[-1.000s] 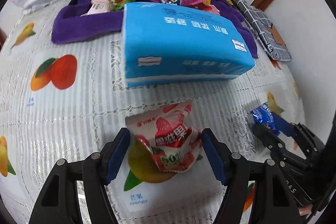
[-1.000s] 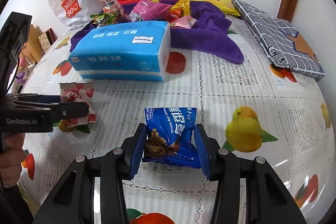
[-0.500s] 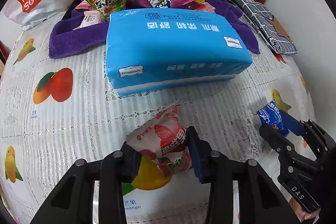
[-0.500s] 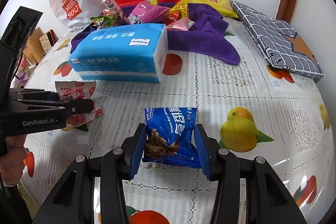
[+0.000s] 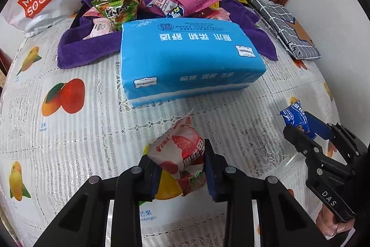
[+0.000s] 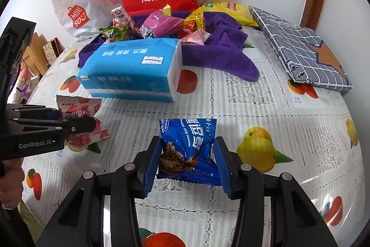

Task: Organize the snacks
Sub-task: 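Carry both packets past the tissue box to above the purple towel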

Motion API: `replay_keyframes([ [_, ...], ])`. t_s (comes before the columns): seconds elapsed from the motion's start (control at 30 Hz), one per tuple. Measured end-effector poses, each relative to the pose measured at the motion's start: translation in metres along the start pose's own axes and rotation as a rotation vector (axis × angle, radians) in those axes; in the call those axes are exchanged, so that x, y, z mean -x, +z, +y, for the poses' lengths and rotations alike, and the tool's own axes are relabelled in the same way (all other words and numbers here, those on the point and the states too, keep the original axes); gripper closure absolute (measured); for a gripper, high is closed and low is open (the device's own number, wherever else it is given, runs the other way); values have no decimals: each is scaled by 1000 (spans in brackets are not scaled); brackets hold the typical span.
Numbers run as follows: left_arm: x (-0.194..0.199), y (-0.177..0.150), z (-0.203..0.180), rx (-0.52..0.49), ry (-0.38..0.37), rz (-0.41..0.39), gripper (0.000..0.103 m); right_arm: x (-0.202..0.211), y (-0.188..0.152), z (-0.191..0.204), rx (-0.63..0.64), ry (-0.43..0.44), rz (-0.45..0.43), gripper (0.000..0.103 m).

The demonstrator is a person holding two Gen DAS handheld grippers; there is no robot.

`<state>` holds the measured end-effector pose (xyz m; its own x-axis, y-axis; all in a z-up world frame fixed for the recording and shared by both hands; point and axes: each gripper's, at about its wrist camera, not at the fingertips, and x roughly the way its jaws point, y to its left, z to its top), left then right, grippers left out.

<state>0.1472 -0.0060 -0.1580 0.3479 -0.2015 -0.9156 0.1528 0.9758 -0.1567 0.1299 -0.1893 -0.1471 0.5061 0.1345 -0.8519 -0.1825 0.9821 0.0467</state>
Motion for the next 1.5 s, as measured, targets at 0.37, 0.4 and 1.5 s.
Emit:
replay_keyframes([
  [0.37, 19, -1, 5, 9, -28, -34, 73, 12, 10, 9, 18, -10, -31, 57],
  [0.4, 22, -1, 7, 9, -30, -38, 73, 13, 11, 10, 22, -11, -35, 57],
  [1.5, 98, 70, 32, 50, -44, -243, 73, 62, 121, 13, 98, 2, -233, 57],
])
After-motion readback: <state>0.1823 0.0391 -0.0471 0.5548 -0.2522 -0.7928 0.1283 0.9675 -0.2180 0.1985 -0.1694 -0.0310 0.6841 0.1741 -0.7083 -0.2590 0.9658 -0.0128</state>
